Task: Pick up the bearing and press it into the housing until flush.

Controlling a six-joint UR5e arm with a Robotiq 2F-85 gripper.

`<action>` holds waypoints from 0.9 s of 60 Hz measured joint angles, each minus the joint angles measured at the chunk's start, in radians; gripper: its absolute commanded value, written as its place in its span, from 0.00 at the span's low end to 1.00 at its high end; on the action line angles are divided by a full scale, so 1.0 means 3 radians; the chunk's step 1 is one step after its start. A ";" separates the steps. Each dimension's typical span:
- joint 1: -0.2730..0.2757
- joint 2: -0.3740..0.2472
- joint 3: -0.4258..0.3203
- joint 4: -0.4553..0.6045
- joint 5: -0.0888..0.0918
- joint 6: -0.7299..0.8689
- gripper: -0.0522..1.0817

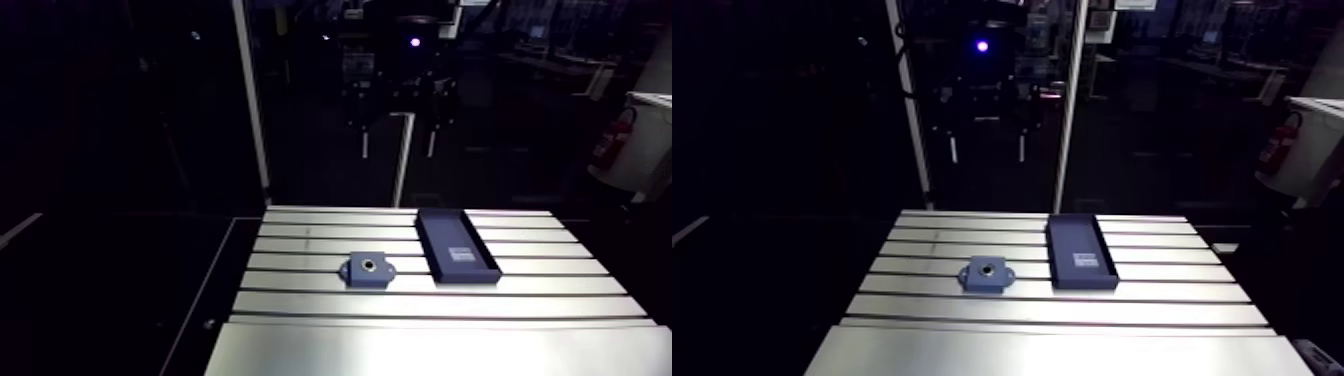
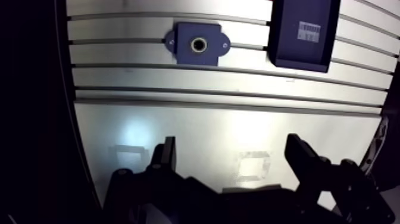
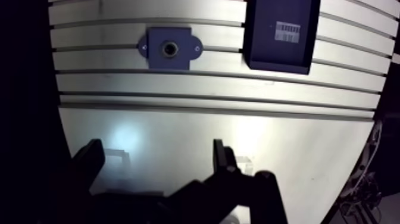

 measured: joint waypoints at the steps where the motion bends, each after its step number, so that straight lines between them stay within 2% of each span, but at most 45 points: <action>1: -0.0003 -0.0001 -0.0014 0.0008 0.0000 0.0000 0.06; 27: -0.0056 -0.0008 -0.0359 0.0271 -0.0008 -0.0043 0.06; 54: -0.0229 -0.0018 -0.0430 0.0335 -0.0025 -0.0171 0.06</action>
